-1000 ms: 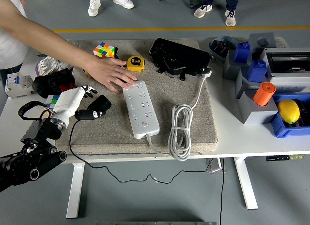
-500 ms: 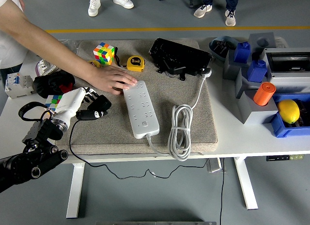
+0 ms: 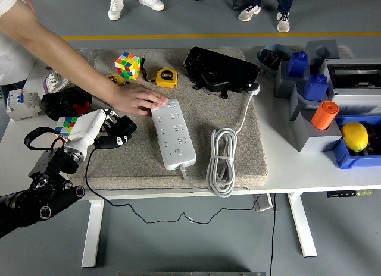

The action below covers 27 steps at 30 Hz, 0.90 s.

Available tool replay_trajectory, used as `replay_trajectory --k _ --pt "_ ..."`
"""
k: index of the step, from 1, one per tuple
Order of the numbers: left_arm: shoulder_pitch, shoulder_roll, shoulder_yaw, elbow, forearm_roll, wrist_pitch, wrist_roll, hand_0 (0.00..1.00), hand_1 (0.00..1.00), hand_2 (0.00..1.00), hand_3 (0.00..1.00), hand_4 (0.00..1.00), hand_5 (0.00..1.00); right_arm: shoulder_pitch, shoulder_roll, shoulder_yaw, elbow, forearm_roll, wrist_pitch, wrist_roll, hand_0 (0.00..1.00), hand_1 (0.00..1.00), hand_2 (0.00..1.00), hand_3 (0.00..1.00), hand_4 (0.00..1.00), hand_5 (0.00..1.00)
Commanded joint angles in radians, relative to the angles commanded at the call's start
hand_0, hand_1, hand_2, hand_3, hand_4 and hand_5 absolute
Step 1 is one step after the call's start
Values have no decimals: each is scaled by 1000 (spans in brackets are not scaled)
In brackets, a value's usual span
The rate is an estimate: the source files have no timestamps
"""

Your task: Put the plug near the board,insert it into the board,press the button,pull the plug out

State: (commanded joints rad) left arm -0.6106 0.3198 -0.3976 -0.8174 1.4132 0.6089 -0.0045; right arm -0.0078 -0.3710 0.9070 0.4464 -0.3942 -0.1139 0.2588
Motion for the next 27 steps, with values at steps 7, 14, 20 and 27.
replay_trajectory --k 7,14,20,27 --pt "7 3 -6 -11 -5 25 -51 299 319 331 506 819 123 0 0 -2 0 -1 0 1 695 697 669 572 998 508" --pt "7 16 -21 -35 -36 35 -130 298 314 329 502 831 125 0 -2 -1 0 -1 0 2 696 696 668 572 998 506" --pt "1 41 -34 -91 -50 14 -197 299 311 330 502 837 127 0 -8 -4 0 -1 0 2 695 696 668 571 998 501" --pt "-36 60 -19 -141 -57 -53 -295 292 301 326 499 838 131 1 -11 -11 1 1 1 2 695 696 668 571 998 499"
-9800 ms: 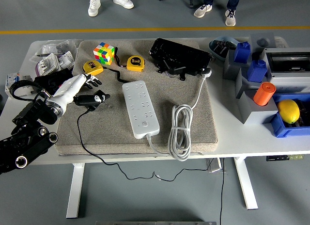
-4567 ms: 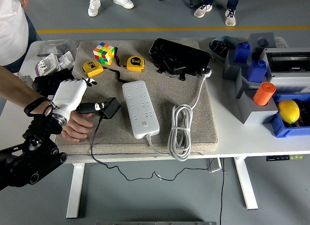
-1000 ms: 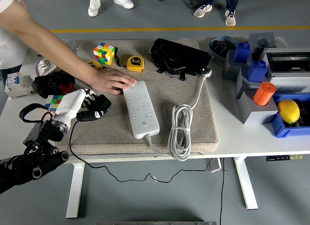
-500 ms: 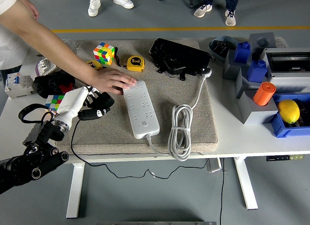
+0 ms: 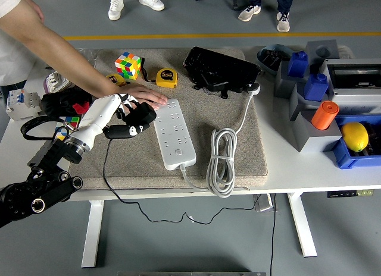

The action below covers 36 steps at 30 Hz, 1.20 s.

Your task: Put the plug near the board,insert it into the board,press the button,pull the plug out

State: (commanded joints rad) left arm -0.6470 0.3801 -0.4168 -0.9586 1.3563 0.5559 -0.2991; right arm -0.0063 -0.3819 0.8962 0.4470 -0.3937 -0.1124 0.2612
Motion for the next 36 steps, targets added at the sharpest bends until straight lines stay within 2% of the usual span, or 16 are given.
replay_trajectory --k 2,5,8,13,22,36 --pt "-26 -1 21 -1 7 -32 -22 292 301 326 499 838 131 1 0 0 0 1 0 0 695 696 668 571 998 499" --pt "-62 -9 52 12 20 -61 -27 298 304 331 501 844 131 2 -1 2 1 1 1 0 695 696 668 571 998 497" --pt "-91 -20 77 30 29 -71 -18 298 304 331 501 844 131 2 -2 3 1 1 1 0 695 696 668 571 998 497" --pt "-133 -47 128 82 42 -60 -15 299 308 333 502 848 136 3 -2 2 1 3 1 0 695 697 668 571 998 497" --pt "-158 -69 179 150 47 -62 -6 304 313 335 503 847 141 5 -1 2 1 2 2 0 696 696 668 571 998 495" --pt "-159 -80 223 188 63 -45 -22 303 316 337 503 855 156 5 0 3 3 1 2 0 697 697 668 571 998 494"
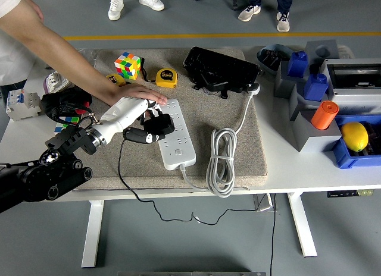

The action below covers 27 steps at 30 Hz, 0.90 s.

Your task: Put the plug near the board,insert it into the board,press the button,pull the plug out

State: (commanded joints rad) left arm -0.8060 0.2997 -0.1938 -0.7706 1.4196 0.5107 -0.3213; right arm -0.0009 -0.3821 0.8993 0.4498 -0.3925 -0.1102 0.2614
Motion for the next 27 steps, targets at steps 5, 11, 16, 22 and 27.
replay_trajectory --k 5,11,16,22,27 --pt "-5 -4 9 17 16 18 -1 306 325 341 504 857 160 1 0 2 0 0 0 0 697 697 668 571 998 494" --pt "-6 -7 10 28 15 27 -4 308 329 341 505 857 161 1 0 3 0 -1 0 0 696 697 668 571 998 493" --pt "-6 -10 18 34 21 26 -3 308 332 345 506 858 162 1 0 3 2 -2 0 0 696 697 667 571 998 493" --pt "-7 -9 22 42 23 27 -4 307 337 347 507 856 161 3 -1 6 8 -7 0 0 696 697 667 571 998 493" --pt "-8 -9 24 47 24 30 -2 307 337 347 507 856 161 3 0 9 8 -8 0 0 696 697 667 571 998 493"
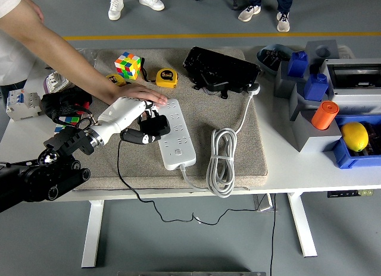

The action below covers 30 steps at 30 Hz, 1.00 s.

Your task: Put the plug near the board,insert it into the board,press the button,pull the plug out

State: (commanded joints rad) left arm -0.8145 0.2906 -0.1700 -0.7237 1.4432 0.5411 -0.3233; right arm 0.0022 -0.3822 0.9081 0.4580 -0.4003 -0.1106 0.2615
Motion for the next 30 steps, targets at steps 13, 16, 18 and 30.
replay_trajectory --k 13,16,18,30 --pt "4 -1 7 13 -7 6 1 307 343 349 508 855 161 -1 -1 -1 0 0 0 0 697 697 667 571 998 493" --pt "3 -1 5 15 -4 9 2 309 346 351 508 858 165 0 -1 -1 0 0 0 0 697 697 668 571 998 493" --pt "2 -1 6 14 -4 11 2 309 346 351 508 858 165 0 0 1 0 -1 0 0 697 697 668 571 998 493" --pt "5 0 12 15 -5 7 7 307 354 357 508 859 165 1 -1 3 0 -1 1 1 695 697 667 570 998 492"
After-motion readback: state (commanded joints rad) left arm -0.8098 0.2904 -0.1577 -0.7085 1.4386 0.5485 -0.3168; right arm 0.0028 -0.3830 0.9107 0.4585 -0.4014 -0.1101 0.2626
